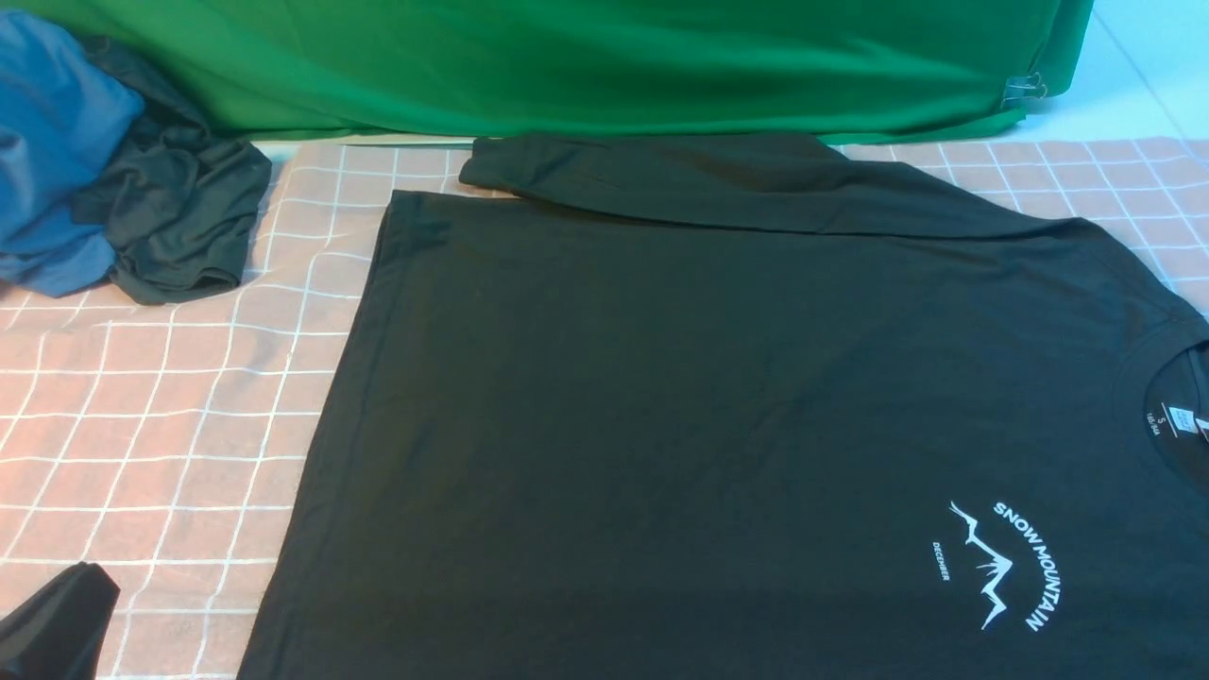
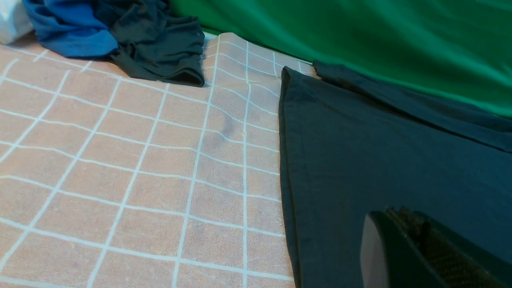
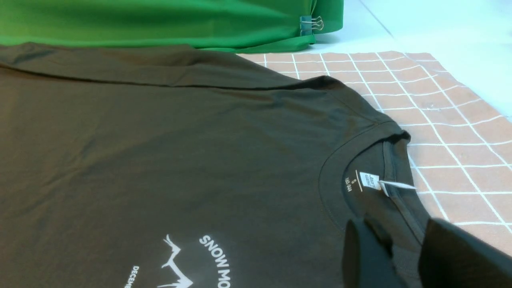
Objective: Fold a long-sleeved shirt over a pink coffee tablecloth.
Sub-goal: 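Grasp the left edge of the dark T-shirt lying flat on the table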
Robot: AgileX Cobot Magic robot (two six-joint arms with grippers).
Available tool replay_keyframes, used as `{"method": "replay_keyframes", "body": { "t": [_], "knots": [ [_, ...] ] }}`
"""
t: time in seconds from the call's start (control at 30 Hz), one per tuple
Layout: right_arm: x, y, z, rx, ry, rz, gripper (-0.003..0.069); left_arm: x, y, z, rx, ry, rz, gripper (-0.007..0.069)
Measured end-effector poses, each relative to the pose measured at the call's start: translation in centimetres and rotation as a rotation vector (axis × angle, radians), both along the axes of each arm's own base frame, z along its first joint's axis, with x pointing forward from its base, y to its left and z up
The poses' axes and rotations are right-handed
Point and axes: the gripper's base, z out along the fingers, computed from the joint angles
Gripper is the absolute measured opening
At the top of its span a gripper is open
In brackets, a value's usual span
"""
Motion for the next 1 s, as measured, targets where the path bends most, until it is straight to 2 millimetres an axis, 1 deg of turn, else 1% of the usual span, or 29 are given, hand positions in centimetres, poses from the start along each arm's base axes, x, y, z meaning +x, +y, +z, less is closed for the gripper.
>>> {"method": "replay_keyframes", "body": {
  "t": [0.17, 0.27, 0.43, 0.6, 0.63, 0.67, 0.7, 0.73, 0.77, 0.8, 0.83, 0.9, 0.93, 0.97, 1.0],
  "knots": [
    [0.0, 0.0, 0.0, 0.0, 0.0, 0.0, 0.0249, 0.0, 0.1, 0.1, 0.031, -0.013, 0.003, 0.0015],
    [0.0, 0.0, 0.0, 0.0, 0.0, 0.0, 0.0249, 0.1, 0.0, 0.6, 0.013, -0.068, 0.002, 0.0015],
    [0.0, 0.0, 0.1, -0.001, -0.016, 0.002, 0.0249, 0.1, 0.1, 2.4, -0.305, -0.257, 0.018, 0.0015],
    [0.1, 0.0, 0.3, 0.004, -0.039, 0.005, 0.0249, -0.3, 0.7, 4.1, -0.417, -0.448, 0.048, 0.0015],
    [0.1, 0.1, 0.5, 0.048, -0.057, 0.004, 0.0249, -0.4, 0.9, 4.6, -0.453, -0.509, 0.054, 0.0015],
    [0.1, 0.2, 0.8, 0.136, -0.091, 0.003, 0.0249, -0.6, 1.0, 5.0, -0.48, -0.561, 0.057, 0.0015],
    [0.1, 0.3, 1.1, 0.262, -0.135, 0.001, 0.0249, -0.9, 1.2, 5.6, -0.523, -0.638, 0.058, 0.0015],
    [0.2, 0.3, 1.4, 0.333, -0.165, 0.0, 0.0249, -1.2, 1.4, 6.0, -0.553, -0.704, 0.058, 0.0015],
    [0.2, 0.3, 1.8, 0.469, -0.216, -0.002, 0.0249, -1.5, 1.6, 6.5, -0.611, -0.767, 0.048, 0.0015],
    [0.1, 0.2, 2.5, 0.636, -0.293, -0.004, 0.0249, -2.0, 1.8, 7.5, -0.701, -0.847, 0.018, 0.0015],
    [0.1, 0.2, 2.7, 0.677, -0.318, -0.003, 0.0249, -2.1, 1.7, 8.0, -0.727, -0.851, 0.003, 0.0015],
    [0.0, 0.0, 3.2, 0.754, -0.379, 0.001, 0.0249, -2.5, 1.3, 10.2, -0.771, -0.824, -0.049, 0.0015],
    [0.0, 0.0, 3.5, 0.781, -0.409, 0.004, 0.0249, -2.6, 0.9, 11.9, -0.772, -0.746, -0.075, 0.0015],
    [-0.1, -0.1, 3.6, 0.787, -0.421, 0.006, 0.0249, -2.5, 0.7, 12.8, -0.754, -0.693, -0.08, 0.0015],
    [-0.1, -0.1, 3.7, 0.797, -0.436, 0.007, 0.0249, -2.1, 0.3, 14.1, -0.711, -0.582, -0.075, 0.0015]
  ]
}}
